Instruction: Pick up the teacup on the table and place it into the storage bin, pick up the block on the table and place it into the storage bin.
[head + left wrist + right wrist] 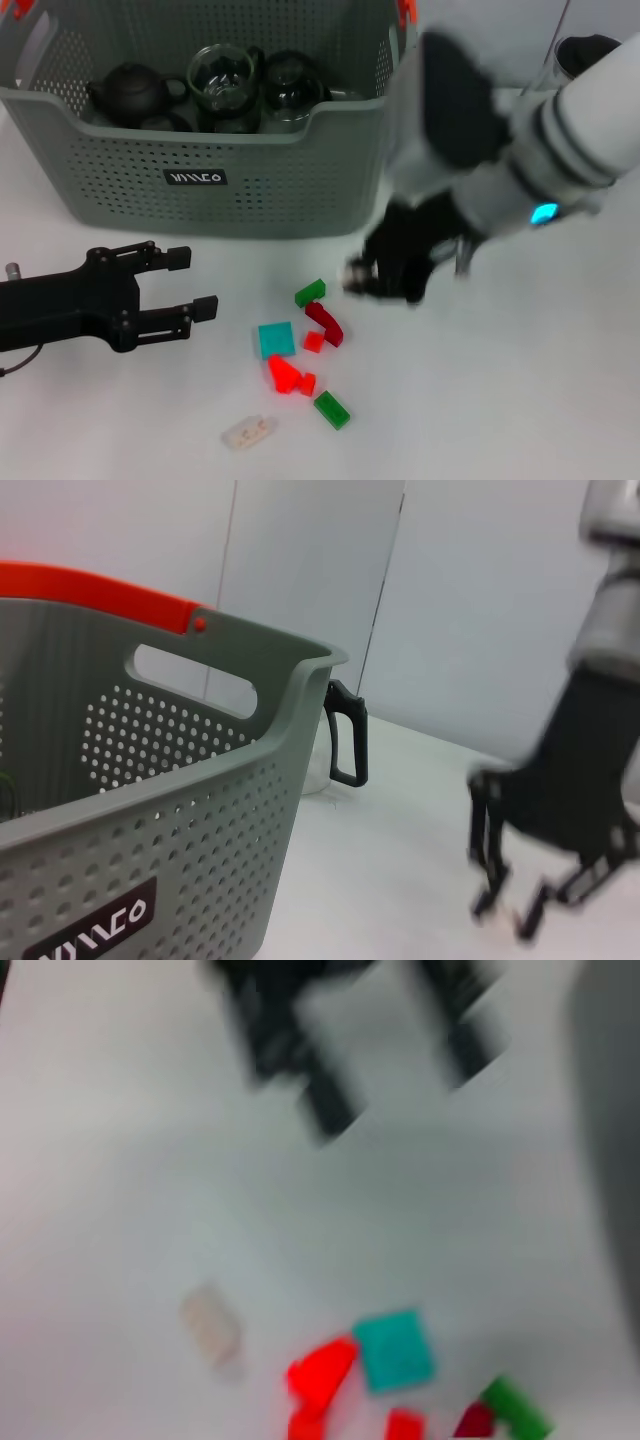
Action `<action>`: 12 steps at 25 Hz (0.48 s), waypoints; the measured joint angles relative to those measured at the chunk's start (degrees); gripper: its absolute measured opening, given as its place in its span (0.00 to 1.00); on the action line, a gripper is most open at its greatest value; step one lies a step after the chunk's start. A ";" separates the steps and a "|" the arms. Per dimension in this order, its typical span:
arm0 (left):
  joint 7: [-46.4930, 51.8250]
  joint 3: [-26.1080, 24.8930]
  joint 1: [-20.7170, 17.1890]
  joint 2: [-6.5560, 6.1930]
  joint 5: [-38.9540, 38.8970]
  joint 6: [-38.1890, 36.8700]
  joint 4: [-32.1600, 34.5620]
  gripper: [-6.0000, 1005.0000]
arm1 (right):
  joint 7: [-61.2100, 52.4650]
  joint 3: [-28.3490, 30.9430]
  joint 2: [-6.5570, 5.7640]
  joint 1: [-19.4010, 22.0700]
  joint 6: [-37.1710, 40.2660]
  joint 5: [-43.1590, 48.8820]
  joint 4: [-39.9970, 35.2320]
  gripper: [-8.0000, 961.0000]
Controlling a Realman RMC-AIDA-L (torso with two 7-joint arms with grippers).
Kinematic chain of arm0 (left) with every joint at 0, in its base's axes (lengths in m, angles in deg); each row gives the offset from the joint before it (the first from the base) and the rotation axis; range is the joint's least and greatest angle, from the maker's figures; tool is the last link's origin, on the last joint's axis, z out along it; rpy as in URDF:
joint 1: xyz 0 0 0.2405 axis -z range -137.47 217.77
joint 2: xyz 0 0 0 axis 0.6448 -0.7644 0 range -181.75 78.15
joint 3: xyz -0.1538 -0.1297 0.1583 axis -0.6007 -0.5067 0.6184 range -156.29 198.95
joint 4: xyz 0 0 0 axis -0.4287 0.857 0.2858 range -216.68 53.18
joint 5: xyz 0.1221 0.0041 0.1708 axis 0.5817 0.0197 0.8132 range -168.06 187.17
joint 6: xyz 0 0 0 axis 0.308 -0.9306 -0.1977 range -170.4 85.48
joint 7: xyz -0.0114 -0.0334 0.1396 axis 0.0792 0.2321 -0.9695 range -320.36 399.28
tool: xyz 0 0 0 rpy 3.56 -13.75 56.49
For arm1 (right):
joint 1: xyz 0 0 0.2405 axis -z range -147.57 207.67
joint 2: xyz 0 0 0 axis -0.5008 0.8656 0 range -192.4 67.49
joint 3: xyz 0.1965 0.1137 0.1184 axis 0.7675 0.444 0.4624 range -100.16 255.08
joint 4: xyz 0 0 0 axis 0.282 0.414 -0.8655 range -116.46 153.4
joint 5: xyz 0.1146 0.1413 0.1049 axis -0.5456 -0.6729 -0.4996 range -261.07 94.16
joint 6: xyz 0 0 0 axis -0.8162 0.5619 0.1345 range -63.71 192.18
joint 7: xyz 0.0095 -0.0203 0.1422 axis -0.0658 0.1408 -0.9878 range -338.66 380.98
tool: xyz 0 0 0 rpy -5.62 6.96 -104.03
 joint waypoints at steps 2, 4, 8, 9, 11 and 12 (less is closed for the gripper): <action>-0.05 0.00 0.00 -0.01 0.03 -0.26 0.00 0.76 | 1.26 4.97 0.01 1.17 1.16 -1.61 -4.20 0.22; -0.11 -0.01 0.04 -0.01 0.05 -0.50 0.00 0.76 | 2.61 9.32 -0.02 1.71 1.20 -4.58 -7.11 0.22; -0.12 -0.01 0.29 -0.06 0.06 -0.57 -0.02 0.76 | 6.92 17.82 -0.07 0.88 -1.77 -13.35 -7.48 0.22; -0.12 0.00 0.36 -0.08 0.06 -0.59 -0.04 0.76 | 7.70 19.37 -0.07 0.21 -3.70 -15.12 -6.46 0.22; -0.13 -0.03 0.41 -0.12 0.06 -0.63 -0.05 0.76 | 8.04 20.47 -0.06 -1.24 -8.14 -15.92 -3.89 0.22; -0.13 -0.01 0.43 -0.12 0.05 -0.65 -0.06 0.76 | 8.07 20.69 -0.05 -2.23 -10.56 -15.89 -1.93 0.22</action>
